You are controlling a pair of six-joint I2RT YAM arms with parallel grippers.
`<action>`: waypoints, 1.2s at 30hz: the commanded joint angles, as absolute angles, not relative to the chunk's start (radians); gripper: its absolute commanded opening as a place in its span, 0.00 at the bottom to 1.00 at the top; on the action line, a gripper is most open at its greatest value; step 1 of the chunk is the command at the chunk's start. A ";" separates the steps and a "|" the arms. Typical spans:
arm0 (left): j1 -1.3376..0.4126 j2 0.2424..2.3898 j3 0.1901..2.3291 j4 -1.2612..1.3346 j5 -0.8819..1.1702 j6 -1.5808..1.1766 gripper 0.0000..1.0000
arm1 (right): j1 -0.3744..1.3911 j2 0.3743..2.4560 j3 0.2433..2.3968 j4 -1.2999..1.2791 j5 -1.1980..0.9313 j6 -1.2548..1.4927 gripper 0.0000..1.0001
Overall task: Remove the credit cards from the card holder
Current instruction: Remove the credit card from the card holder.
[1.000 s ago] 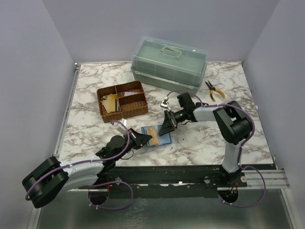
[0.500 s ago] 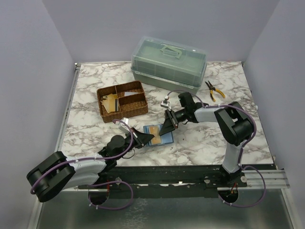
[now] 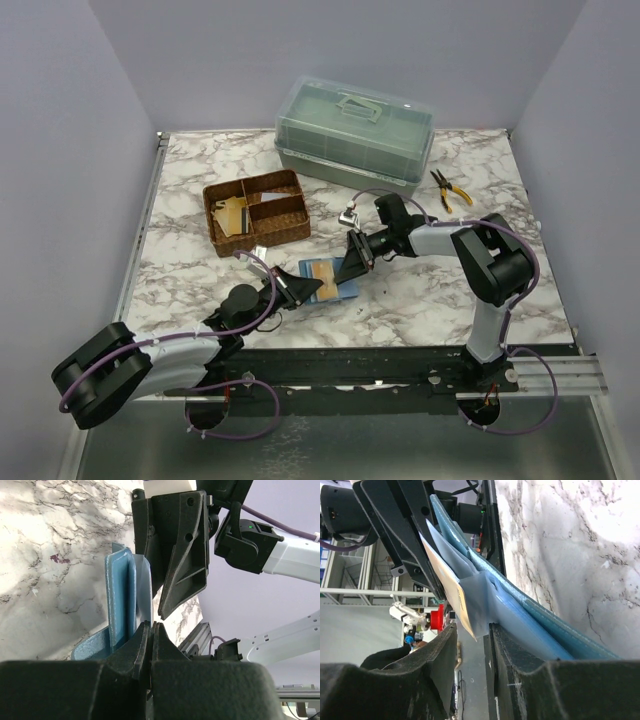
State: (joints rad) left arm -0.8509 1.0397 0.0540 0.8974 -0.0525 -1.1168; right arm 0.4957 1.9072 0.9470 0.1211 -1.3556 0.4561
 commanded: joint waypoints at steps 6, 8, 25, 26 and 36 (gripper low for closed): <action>-0.850 1.072 0.075 1.020 -0.024 -1.114 0.00 | 0.494 1.865 0.896 0.347 -1.468 0.617 0.34; -0.850 1.083 0.080 1.025 -0.021 -1.114 0.00 | 0.493 1.867 0.894 0.360 -1.478 0.631 0.32; -0.850 1.073 0.030 1.064 -0.044 -1.134 0.00 | 0.490 1.879 0.870 0.489 -1.521 0.726 0.00; -0.848 1.056 0.020 1.057 -0.050 -1.138 0.00 | 0.489 1.880 0.869 0.489 -1.523 0.722 0.00; -0.812 0.855 -0.027 0.894 -0.062 -1.154 0.00 | 0.488 1.879 0.871 0.475 -1.546 0.686 0.00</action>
State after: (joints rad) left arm -0.8482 0.9421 0.0208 0.9176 -0.0292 -1.1469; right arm 0.5251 1.8881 0.8776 0.4812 -1.4891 0.7143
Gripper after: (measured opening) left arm 0.018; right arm 0.008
